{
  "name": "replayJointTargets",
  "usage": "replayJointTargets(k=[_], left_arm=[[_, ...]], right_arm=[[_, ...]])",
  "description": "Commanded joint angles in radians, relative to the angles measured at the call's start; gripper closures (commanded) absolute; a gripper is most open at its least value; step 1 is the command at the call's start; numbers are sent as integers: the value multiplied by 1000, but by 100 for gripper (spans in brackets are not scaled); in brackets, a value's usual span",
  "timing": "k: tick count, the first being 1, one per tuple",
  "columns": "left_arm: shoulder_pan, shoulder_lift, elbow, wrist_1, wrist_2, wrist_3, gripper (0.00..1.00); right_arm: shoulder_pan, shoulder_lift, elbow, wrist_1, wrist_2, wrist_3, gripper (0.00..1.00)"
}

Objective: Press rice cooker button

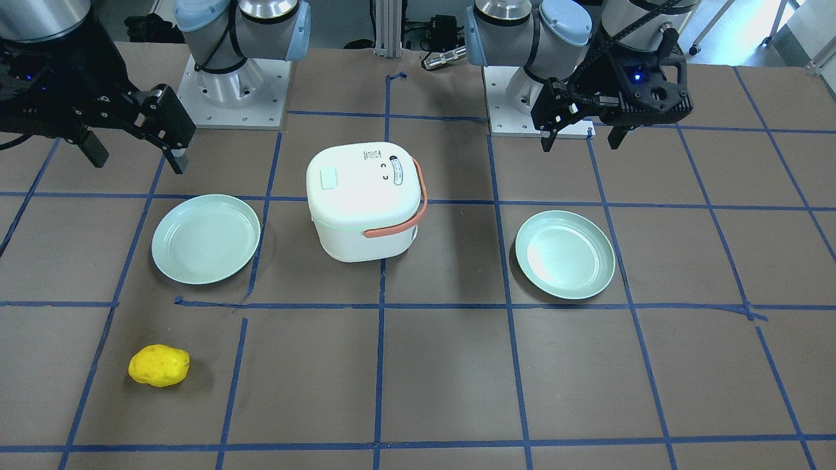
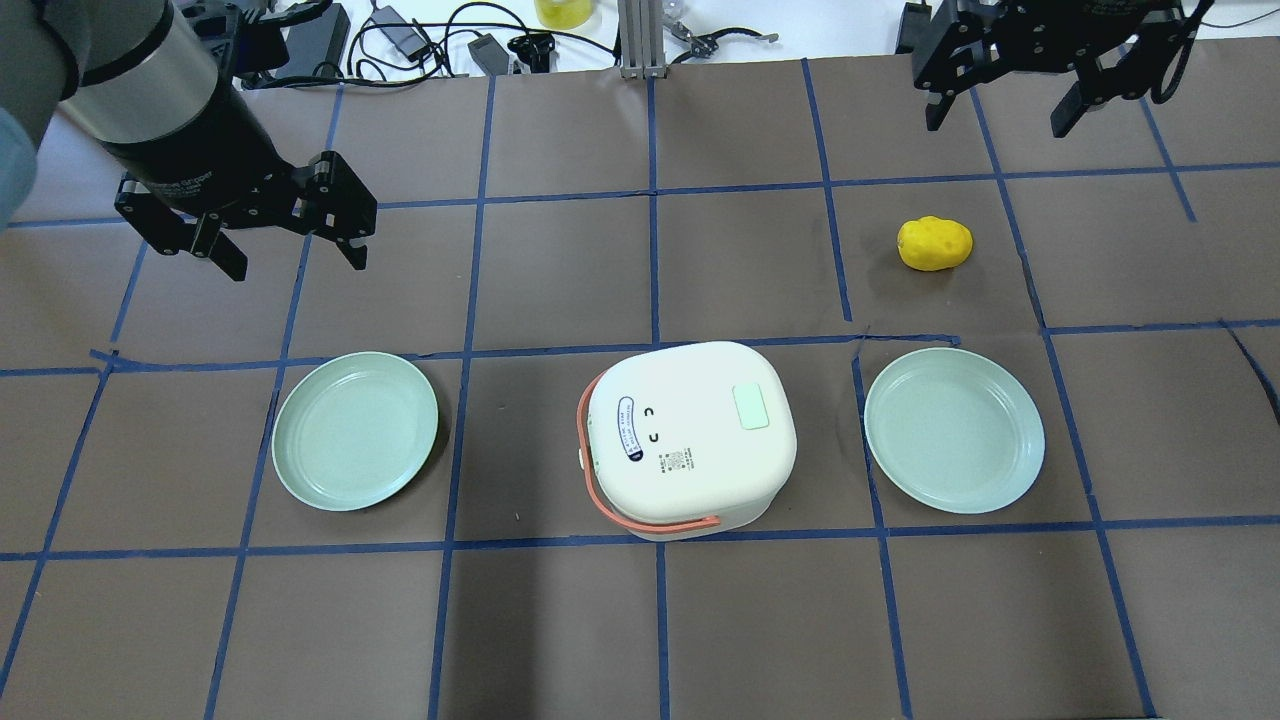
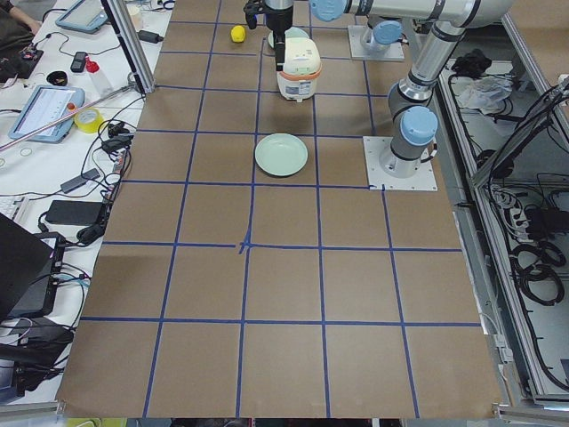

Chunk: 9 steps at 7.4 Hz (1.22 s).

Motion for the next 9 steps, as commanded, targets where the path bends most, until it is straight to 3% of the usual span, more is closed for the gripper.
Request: replayJointTargets(k=[1,7,8,9], left_arm=[[0,0,0,0,0,1,0],[0,0,0,0,0,1,0],[0,0,0,0,0,1,0],[0,0,0,0,0,1,0]], right_arm=[[0,2,0,0,3,0,0],[0,-2,0,2,2,-5,1],[2,0,2,2,3,-9,17],[11,-2,15,2,8,-8,41]])
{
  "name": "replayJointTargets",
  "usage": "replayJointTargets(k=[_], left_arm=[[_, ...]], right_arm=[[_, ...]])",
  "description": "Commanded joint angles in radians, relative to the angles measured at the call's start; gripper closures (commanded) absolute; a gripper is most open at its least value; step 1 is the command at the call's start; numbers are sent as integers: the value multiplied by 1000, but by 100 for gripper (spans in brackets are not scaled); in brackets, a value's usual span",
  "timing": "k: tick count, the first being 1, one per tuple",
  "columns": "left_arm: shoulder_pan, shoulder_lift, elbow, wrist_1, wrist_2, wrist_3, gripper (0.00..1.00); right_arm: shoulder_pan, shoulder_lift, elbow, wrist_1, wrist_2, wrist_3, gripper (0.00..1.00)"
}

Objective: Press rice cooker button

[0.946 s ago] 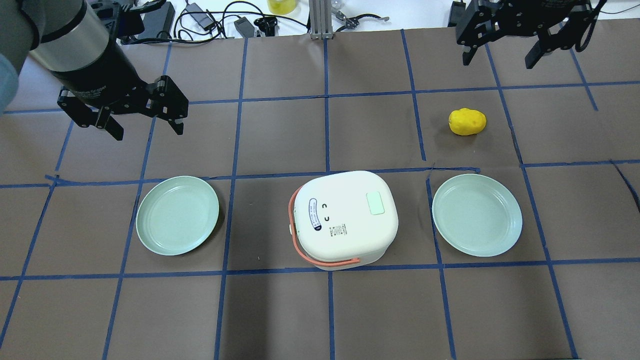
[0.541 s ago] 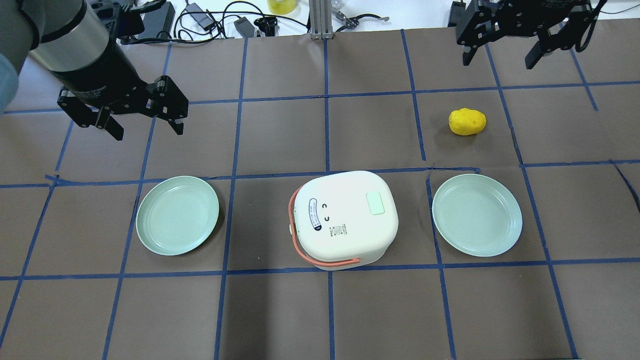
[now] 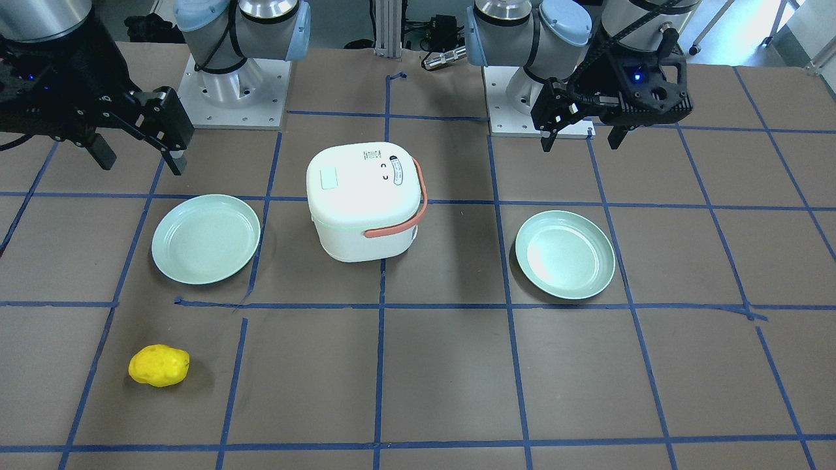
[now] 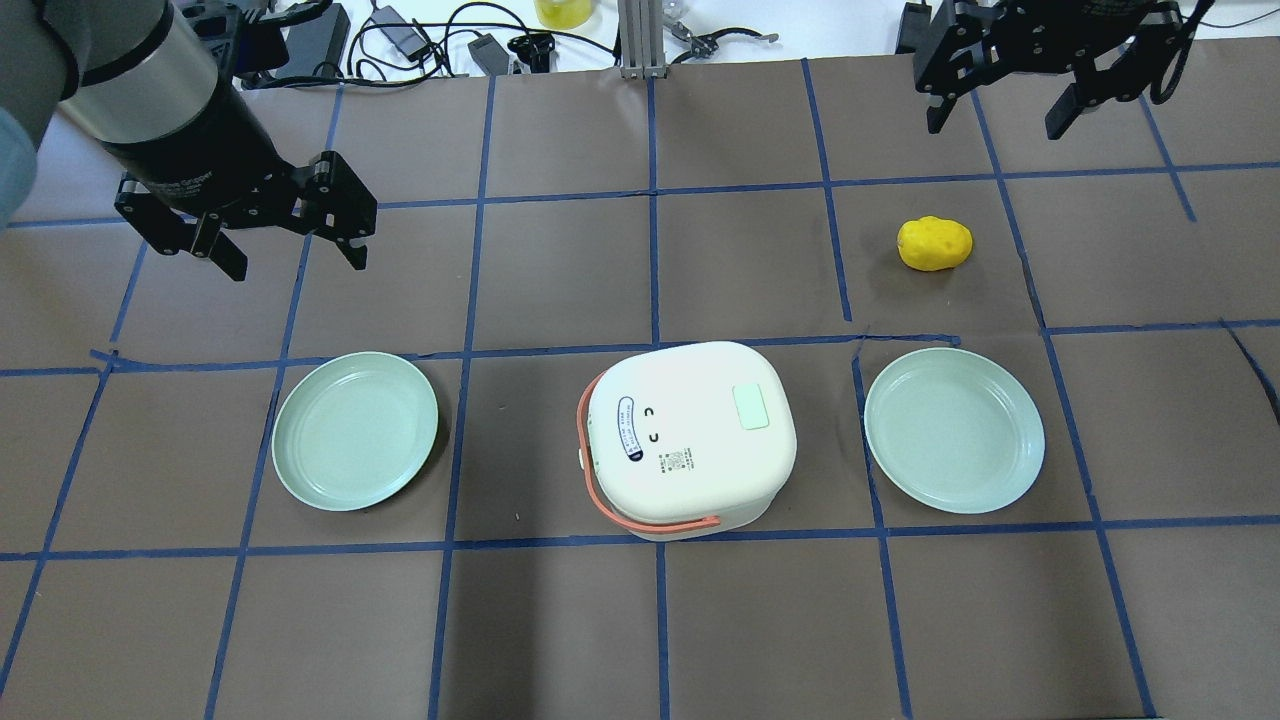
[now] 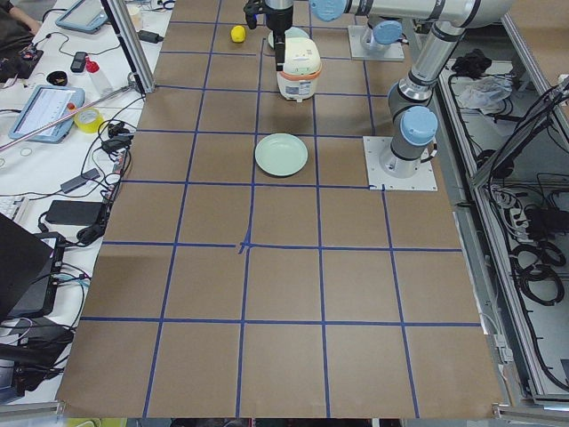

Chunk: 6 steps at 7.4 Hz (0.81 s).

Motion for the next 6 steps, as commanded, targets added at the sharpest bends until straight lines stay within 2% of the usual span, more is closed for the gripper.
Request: replayJointTargets(k=[1,2,3,5,6], left_arm=[[0,0,0,0,0,-2,0],[0,0,0,0,0,-2,0],[0,0,0,0,0,0,0],[0,0,0,0,0,0,0],[0,0,0,0,0,0,0]], right_arm=[[27,-1,17,0,10,7,48],[46,-1,20,15,18,9,71],[78,1,22,57,16,12,89],[138,6,80,63,21,74,99],[167,2,135,51,19,87,100]])
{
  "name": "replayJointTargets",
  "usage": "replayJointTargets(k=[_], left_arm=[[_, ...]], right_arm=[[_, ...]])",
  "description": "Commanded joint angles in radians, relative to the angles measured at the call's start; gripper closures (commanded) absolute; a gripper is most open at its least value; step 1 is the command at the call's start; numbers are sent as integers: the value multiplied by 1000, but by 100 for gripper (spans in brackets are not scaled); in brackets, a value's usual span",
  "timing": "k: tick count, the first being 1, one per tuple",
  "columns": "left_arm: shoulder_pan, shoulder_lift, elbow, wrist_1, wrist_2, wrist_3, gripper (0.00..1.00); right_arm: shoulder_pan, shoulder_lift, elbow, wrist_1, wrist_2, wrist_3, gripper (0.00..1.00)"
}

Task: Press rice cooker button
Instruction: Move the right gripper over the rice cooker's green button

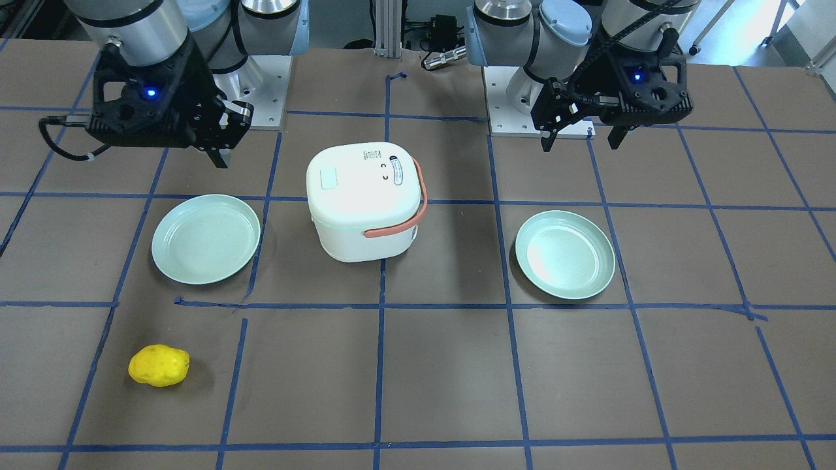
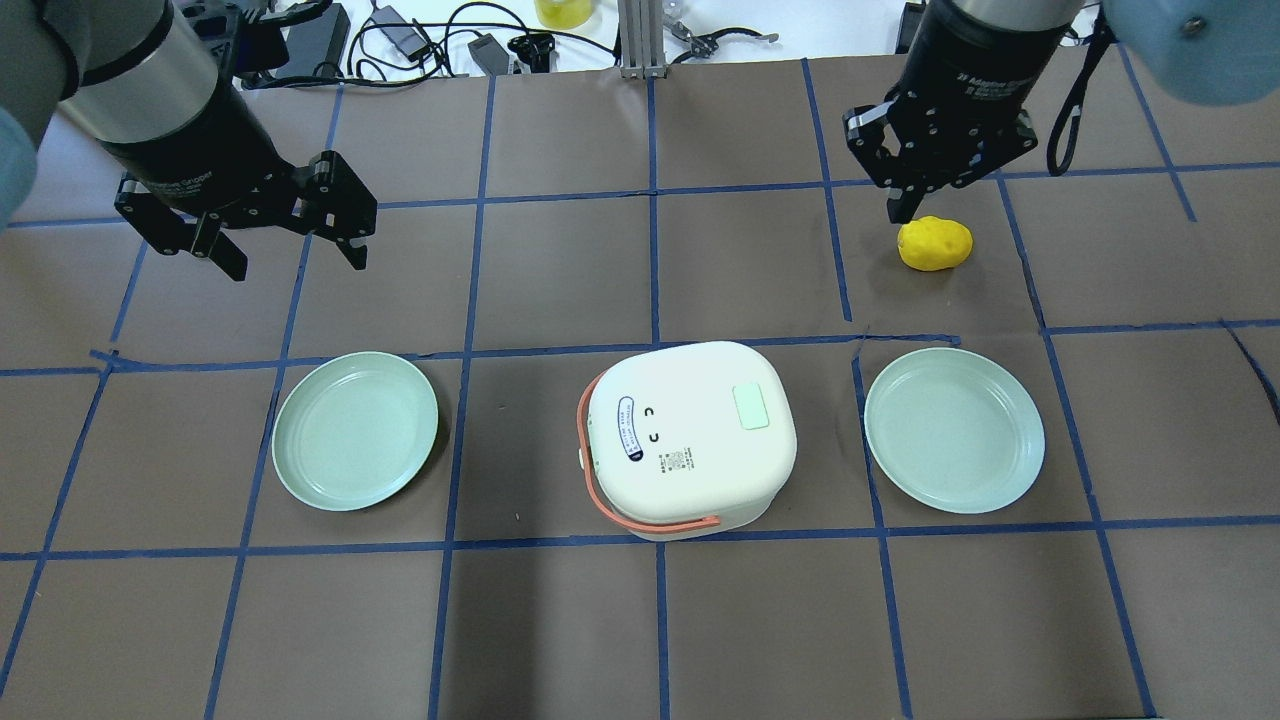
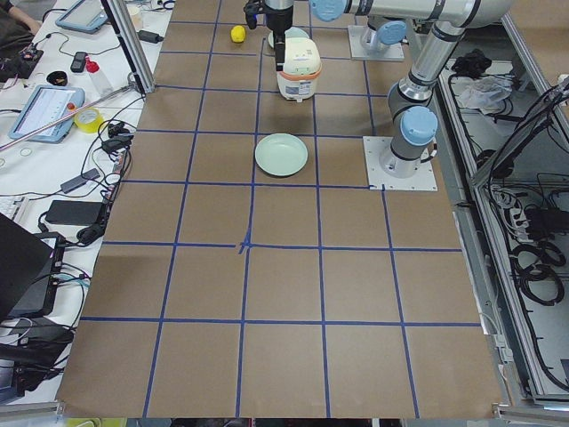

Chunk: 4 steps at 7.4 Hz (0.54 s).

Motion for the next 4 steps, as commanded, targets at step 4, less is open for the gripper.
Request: replayJointTargets(k=[4], left_arm=[[0,0,0,0,0,-1,0]], right_arm=[[209,4,273,-267,-41,191,100]])
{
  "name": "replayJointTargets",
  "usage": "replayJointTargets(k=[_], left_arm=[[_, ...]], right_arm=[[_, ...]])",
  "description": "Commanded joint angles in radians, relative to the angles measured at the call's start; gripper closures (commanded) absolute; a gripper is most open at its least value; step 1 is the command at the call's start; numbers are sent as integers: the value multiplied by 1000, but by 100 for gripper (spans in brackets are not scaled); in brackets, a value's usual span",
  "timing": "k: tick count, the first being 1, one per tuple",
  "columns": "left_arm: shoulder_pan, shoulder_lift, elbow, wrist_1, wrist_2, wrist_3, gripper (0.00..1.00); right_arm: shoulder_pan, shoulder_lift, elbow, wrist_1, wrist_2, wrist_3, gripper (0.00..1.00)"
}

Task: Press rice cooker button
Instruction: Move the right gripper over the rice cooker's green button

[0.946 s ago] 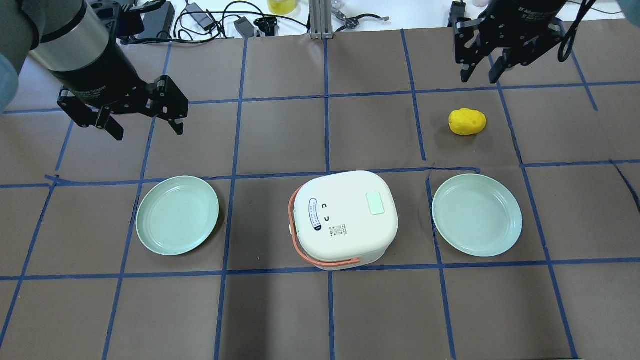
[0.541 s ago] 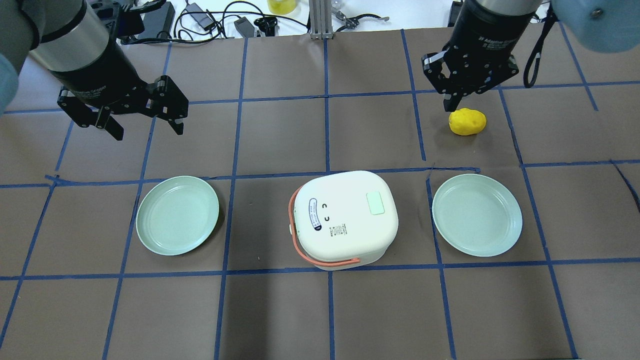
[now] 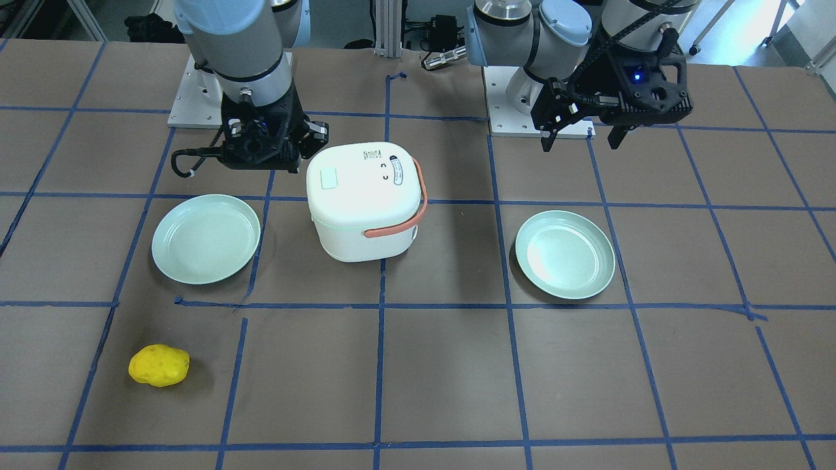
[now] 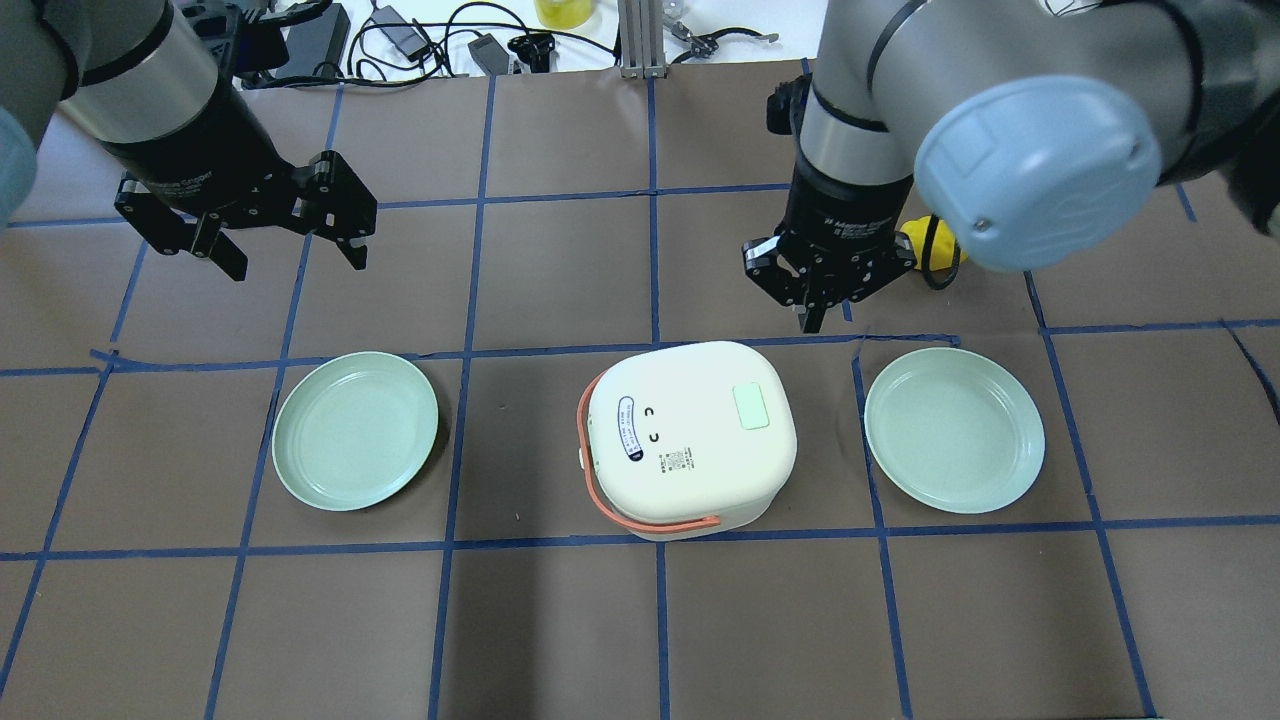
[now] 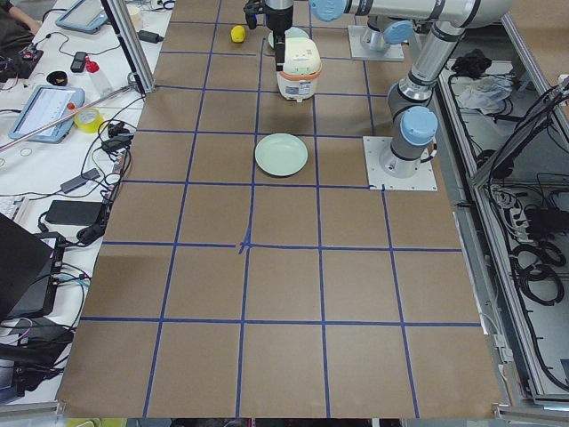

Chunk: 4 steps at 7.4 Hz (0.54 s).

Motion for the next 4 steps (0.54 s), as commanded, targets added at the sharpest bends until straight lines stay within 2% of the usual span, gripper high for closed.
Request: replayJointTargets(k=[1,4], left_arm=[[0,0,0,0,0,0,0],[0,0,0,0,0,0,0]], right_arm=[[70,-1,144,-209,-24,110,100],[73,2,166,-218,-8,93,100]])
